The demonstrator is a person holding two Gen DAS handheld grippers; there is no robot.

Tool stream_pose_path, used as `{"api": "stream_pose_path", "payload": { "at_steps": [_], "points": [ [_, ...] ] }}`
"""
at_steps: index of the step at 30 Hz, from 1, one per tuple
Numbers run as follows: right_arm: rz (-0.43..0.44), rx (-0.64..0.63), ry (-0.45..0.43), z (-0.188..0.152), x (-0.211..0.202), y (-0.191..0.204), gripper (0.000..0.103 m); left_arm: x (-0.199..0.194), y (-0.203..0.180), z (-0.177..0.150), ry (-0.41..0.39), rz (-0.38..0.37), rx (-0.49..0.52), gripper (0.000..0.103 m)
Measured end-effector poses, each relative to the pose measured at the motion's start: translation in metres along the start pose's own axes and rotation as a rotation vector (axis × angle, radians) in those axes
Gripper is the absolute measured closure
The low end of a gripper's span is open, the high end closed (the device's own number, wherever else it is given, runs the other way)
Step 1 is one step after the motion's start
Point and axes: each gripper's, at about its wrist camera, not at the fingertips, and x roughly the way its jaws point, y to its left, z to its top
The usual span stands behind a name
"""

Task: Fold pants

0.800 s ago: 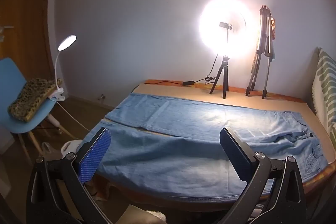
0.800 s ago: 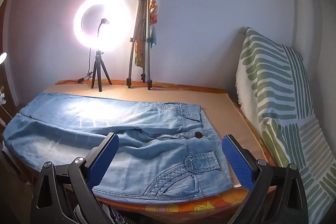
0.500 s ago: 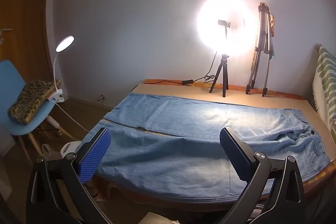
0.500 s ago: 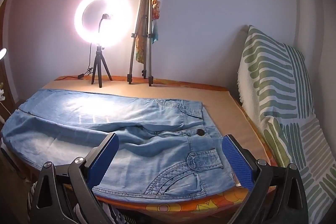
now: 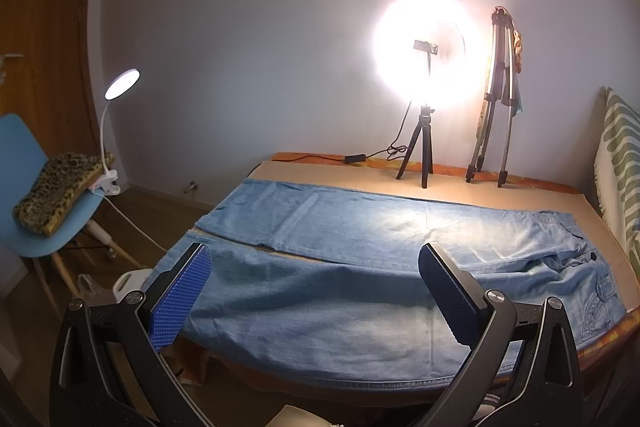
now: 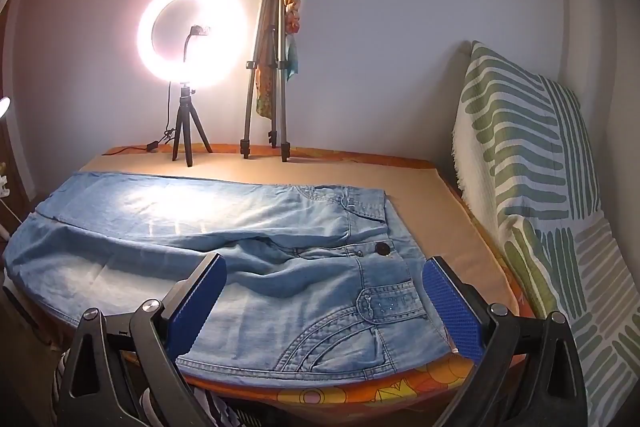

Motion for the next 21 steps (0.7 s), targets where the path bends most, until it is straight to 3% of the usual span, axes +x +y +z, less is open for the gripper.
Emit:
{"api": "stream_pose_path", "payload": {
  "at_steps": [21],
  "points": [
    [0.008,0.004,0.004,0.0027,-0.0019,-0.0012,0.003,0.0034,0.0020,-0.0008,0.006,0.006,-0.002,0.000]
  ]
}}
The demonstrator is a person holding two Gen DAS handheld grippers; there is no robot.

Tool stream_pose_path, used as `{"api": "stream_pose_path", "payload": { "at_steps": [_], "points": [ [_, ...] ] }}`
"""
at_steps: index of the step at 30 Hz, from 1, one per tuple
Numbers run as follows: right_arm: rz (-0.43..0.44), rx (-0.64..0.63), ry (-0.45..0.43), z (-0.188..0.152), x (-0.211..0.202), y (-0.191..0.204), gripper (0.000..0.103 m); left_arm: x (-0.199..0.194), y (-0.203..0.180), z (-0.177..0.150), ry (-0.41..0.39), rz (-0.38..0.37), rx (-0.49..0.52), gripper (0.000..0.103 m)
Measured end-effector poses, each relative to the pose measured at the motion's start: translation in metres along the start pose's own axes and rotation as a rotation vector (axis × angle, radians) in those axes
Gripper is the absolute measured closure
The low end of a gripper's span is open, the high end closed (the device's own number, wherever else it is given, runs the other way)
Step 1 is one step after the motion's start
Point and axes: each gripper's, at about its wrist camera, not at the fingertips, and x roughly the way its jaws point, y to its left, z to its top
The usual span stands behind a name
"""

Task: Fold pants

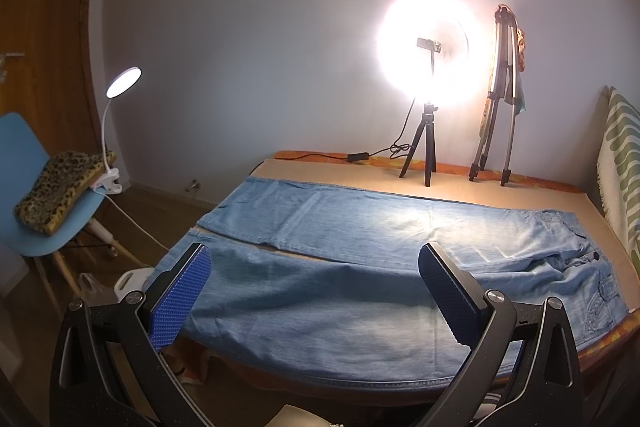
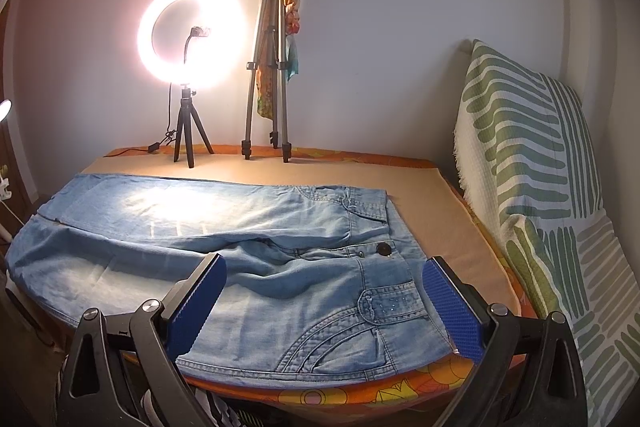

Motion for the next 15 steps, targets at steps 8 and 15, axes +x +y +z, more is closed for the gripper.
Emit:
{"api": "stream_pose_path", "payload": {
  "at_steps": [8,15],
  "points": [
    [0.004,0.000,0.007,0.0023,0.0016,0.0013,0.003,0.0010,-0.0014,-0.0010,0.002,0.002,0.003,0.000],
    [0.004,0.002,0.009,0.0026,0.0012,0.0019,0.003,0.0022,-0.0043,-0.0025,0.000,0.000,0.008,0.000]
  ]
}}
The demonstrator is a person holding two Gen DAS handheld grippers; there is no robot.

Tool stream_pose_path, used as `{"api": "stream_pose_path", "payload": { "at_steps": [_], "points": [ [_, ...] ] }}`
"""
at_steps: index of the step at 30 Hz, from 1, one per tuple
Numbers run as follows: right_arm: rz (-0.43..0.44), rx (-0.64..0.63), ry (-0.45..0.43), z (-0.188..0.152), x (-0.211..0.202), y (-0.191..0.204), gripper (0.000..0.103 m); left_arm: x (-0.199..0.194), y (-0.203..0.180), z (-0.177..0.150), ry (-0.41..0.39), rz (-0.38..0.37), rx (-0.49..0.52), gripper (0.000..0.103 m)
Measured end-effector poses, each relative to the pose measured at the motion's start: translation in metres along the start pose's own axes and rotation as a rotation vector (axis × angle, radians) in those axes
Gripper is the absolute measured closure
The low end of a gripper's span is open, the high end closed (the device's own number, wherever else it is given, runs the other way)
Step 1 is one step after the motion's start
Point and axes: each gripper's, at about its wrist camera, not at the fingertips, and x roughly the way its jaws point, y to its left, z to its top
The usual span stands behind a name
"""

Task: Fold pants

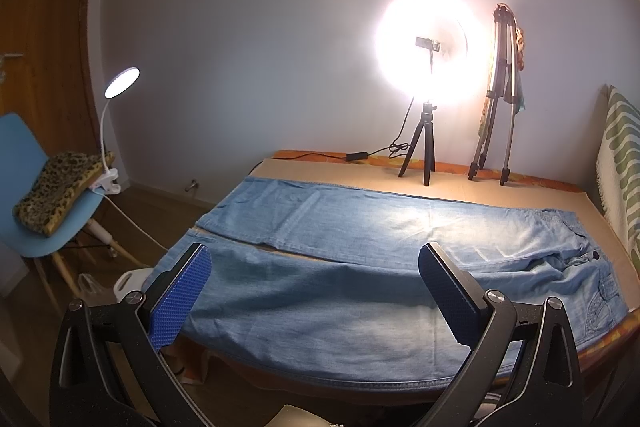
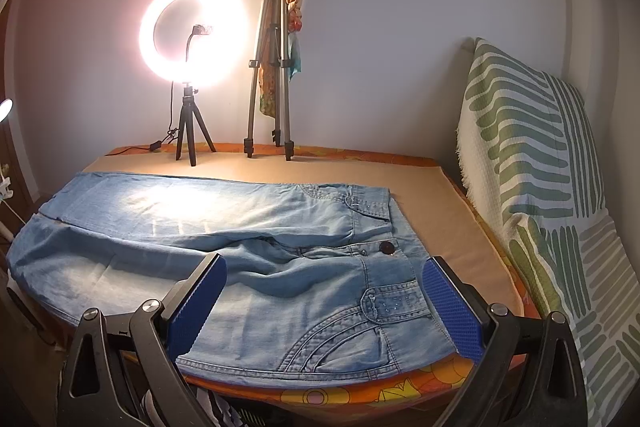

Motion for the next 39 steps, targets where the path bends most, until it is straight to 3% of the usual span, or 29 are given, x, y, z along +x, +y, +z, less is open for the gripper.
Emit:
{"api": "stream_pose_path", "payload": {
  "at_steps": [27,34,39],
  "points": [
    [0.017,0.001,0.030,-0.006,0.007,-0.001,0.003,0.005,0.001,-0.006,0.018,-0.002,0.000,0.000],
    [0.071,-0.096,0.043,-0.017,0.010,0.008,0.005,0.013,0.008,-0.015,0.041,0.012,-0.006,0.000],
    [0.115,-0.209,0.074,-0.035,0.014,0.015,0.016,0.022,0.012,-0.024,0.070,0.010,-0.006,0.000]
  ]
}}
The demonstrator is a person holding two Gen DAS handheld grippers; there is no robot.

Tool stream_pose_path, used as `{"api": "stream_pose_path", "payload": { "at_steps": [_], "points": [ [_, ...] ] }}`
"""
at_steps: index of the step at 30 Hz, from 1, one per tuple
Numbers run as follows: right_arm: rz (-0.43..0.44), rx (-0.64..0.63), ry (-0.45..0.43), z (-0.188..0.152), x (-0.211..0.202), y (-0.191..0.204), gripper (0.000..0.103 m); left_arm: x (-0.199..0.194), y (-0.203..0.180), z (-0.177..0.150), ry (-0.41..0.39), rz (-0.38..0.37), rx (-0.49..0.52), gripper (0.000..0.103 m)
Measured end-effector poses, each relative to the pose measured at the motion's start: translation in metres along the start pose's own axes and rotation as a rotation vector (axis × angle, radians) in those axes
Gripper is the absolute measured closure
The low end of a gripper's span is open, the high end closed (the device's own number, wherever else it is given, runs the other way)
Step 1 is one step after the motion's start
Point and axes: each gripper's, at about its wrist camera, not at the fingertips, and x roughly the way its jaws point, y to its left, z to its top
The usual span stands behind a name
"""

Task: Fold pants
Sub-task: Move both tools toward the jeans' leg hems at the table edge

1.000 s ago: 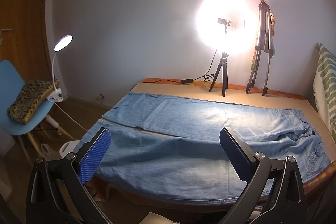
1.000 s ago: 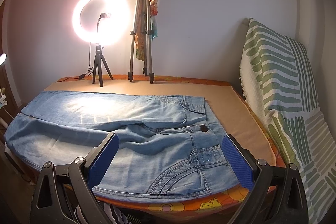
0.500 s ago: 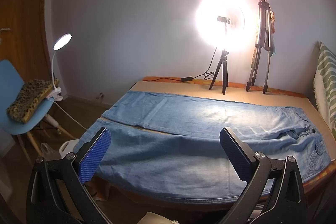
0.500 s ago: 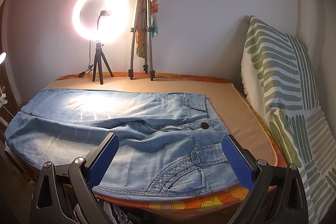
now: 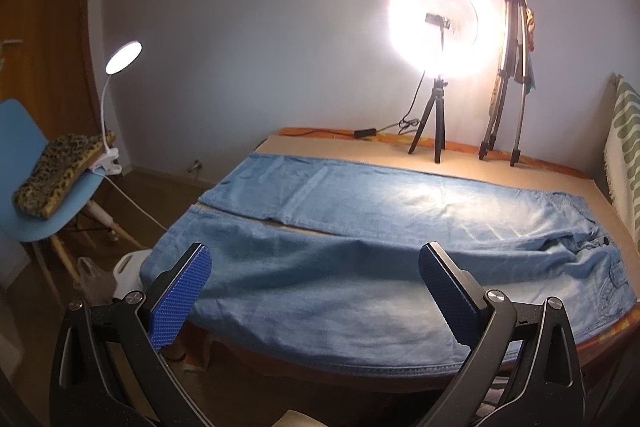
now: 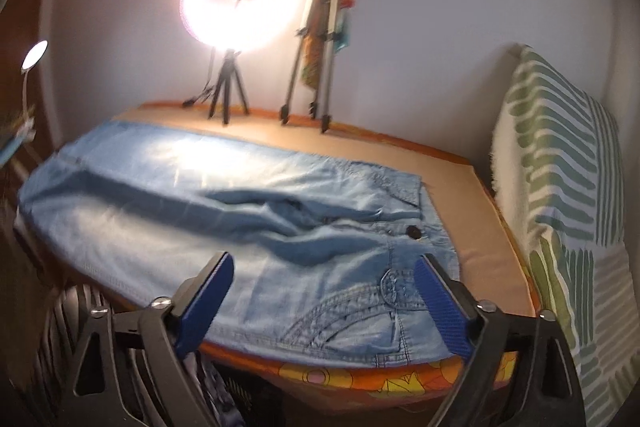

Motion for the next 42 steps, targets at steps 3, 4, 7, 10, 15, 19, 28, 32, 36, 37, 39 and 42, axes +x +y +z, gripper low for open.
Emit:
{"api": "stream_pose_path", "payload": {
  "at_steps": [3,4,7,10,15,19,28,32,36,37,39,42],
  "points": [
    [0.038,-0.059,0.047,-0.015,0.009,0.004,0.023,0.005,0.001,-0.006,0.019,-0.003,0.006,0.000],
    [0.055,-0.073,0.066,-0.020,0.014,0.006,0.028,0.006,0.002,-0.008,0.025,-0.005,0.010,0.000],
    [0.097,-0.101,0.119,-0.030,0.024,0.011,0.033,0.013,0.007,-0.015,0.056,-0.018,0.007,0.001],
    [0.141,-0.108,0.143,-0.030,0.031,0.020,0.033,0.019,0.018,-0.023,0.090,-0.017,-0.008,0.006],
    [0.214,-0.125,0.121,-0.012,0.038,0.041,0.033,0.031,0.051,-0.038,0.152,-0.001,-0.070,0.018],
    [0.290,-0.176,0.108,0.009,0.048,0.074,0.033,0.044,0.098,-0.055,0.220,-0.014,-0.212,0.028],
    [0.457,-0.362,0.083,0.044,0.058,0.174,0.034,0.066,0.170,-0.075,0.264,0.100,-0.291,0.032],
    [0.503,-0.469,0.090,0.056,0.064,0.228,0.034,0.080,0.201,-0.079,0.280,0.118,-0.347,0.033],
    [0.552,-0.587,0.100,0.060,0.069,0.280,0.034,0.096,0.227,-0.085,0.288,0.130,-0.414,0.033],
    [0.560,-0.617,0.103,0.060,0.071,0.293,0.034,0.101,0.233,-0.087,0.292,0.122,-0.440,0.033],
    [0.574,-0.662,0.121,0.057,0.074,0.314,0.034,0.106,0.241,-0.089,0.297,0.116,-0.473,0.034],
    [0.604,-0.711,0.175,0.050,0.084,0.345,0.034,0.111,0.243,-0.091,0.301,0.112,-0.489,0.035]
  ]
}}
